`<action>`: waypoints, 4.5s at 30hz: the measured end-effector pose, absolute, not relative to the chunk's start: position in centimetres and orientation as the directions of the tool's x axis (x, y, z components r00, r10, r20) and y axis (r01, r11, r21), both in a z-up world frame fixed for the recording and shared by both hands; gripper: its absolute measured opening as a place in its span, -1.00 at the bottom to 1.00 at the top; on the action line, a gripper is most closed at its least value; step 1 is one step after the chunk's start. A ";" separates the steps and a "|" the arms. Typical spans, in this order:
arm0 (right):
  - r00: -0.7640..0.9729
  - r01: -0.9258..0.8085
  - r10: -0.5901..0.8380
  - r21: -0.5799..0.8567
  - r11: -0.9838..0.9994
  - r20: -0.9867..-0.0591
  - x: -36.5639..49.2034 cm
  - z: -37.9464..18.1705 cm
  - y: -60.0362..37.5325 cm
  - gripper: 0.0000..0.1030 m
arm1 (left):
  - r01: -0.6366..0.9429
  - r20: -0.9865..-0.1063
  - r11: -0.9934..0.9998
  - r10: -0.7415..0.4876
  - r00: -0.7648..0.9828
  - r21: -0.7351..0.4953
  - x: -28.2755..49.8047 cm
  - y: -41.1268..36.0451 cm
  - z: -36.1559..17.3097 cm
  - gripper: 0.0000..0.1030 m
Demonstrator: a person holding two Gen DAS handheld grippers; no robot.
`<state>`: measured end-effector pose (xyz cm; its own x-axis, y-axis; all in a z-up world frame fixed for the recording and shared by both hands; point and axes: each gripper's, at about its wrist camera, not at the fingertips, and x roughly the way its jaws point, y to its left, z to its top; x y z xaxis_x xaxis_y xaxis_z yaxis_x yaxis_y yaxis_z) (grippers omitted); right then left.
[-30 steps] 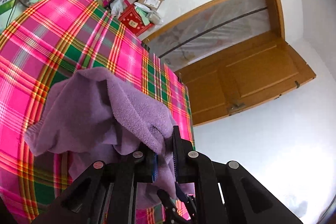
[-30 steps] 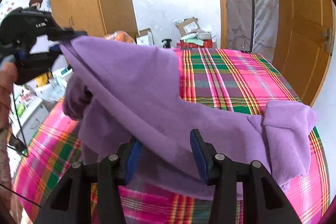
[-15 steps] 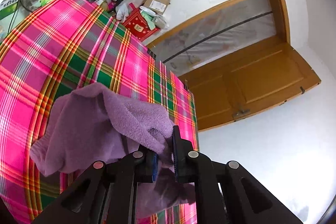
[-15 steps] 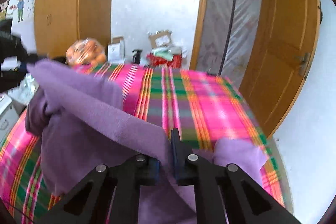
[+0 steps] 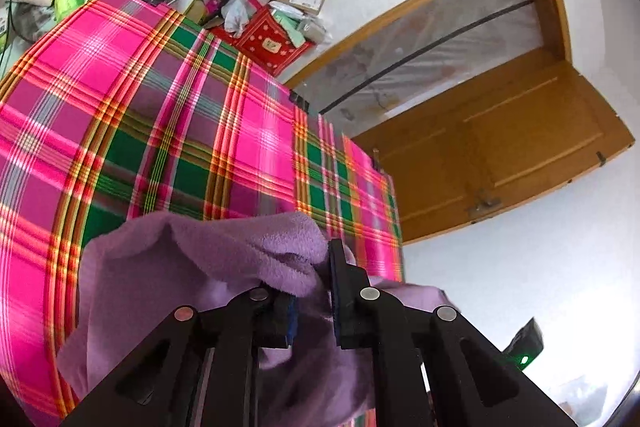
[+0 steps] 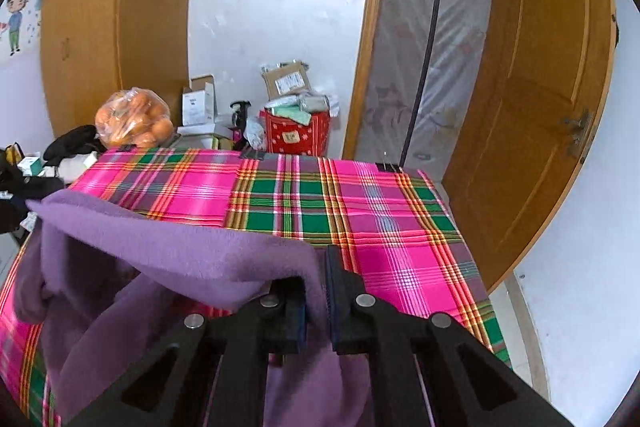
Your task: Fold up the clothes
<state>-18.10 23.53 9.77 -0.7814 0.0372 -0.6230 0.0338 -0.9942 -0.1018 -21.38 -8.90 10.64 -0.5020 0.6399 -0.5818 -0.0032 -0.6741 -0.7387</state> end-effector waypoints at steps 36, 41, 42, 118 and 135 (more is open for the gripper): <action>-0.736 -0.031 0.095 -0.107 -0.994 -0.670 -16.8 10.5 24.0 -0.54 | 0.023 -0.631 -0.709 0.612 -0.476 -0.705 -16.1 -19.4 8.0 -0.25; -0.778 0.160 -0.124 -0.005 -0.987 -0.616 -9.5 11.2 19.1 -0.45 | 0.046 -0.626 -0.692 0.620 -0.473 -0.721 -12.6 -21.1 6.2 -0.25; -0.772 0.205 -0.171 0.014 -0.979 -0.612 -8.3 10.8 17.9 -0.44 | 0.047 -0.623 -0.688 0.623 -0.473 -0.724 -11.8 -21.3 5.9 -0.25; -0.461 0.471 -0.667 0.476 -0.743 -0.585 -1.9 4.4 11.7 -0.87 | -0.130 -0.545 -0.838 0.454 -0.705 -0.530 -4.1 -20.4 4.1 0.01; -0.433 0.443 -0.661 0.495 -0.748 -0.612 -2.0 2.5 11.7 -0.86 | -0.330 -0.576 -0.888 0.458 -0.677 -0.320 -2.6 -17.0 5.2 0.01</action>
